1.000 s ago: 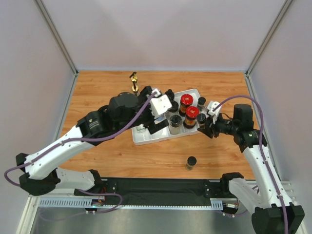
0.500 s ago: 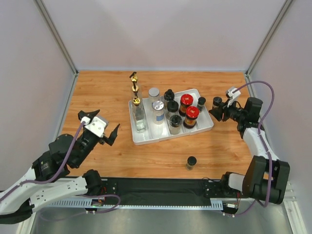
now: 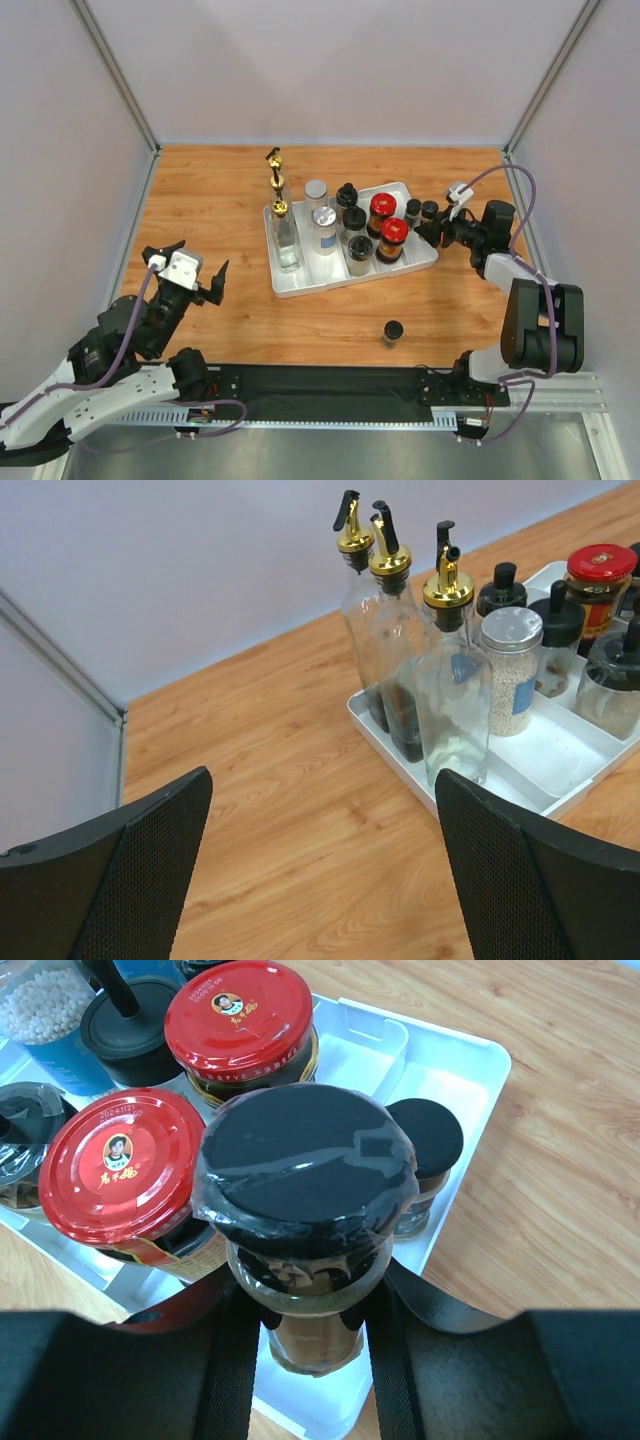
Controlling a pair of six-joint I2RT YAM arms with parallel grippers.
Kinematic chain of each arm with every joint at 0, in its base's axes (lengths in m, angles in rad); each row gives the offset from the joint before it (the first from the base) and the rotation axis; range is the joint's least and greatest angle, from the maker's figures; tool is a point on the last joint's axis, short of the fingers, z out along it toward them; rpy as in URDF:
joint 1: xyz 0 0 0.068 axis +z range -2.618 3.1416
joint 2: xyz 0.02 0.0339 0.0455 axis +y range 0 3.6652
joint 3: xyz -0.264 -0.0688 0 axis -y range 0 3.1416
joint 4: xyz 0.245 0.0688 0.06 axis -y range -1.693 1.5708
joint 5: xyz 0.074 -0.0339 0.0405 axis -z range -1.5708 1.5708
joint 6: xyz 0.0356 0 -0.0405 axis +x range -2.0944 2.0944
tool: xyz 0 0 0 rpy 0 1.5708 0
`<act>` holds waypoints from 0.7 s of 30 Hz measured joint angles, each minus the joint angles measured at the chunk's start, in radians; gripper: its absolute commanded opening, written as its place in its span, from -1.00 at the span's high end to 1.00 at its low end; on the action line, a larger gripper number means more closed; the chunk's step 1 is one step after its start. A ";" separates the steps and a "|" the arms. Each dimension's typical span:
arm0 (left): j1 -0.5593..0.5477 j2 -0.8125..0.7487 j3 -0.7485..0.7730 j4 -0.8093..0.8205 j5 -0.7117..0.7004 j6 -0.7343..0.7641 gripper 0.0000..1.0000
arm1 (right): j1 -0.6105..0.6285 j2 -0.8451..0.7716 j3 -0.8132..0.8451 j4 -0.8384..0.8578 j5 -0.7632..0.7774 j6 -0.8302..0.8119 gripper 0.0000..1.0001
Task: Organize the condiment bottles
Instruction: Place the bottle in the storage box.
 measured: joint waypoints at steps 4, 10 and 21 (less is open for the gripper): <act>0.000 0.000 -0.023 0.009 -0.011 -0.007 -0.99 | 0.010 0.038 0.000 0.019 -0.002 -0.009 0.81; 0.000 0.000 -0.040 0.016 -0.030 -0.012 -0.99 | 0.016 0.093 0.000 0.055 -0.005 -0.011 0.77; 0.000 0.000 -0.060 0.023 -0.047 -0.025 -0.99 | 0.027 0.143 0.004 0.066 -0.007 -0.008 0.58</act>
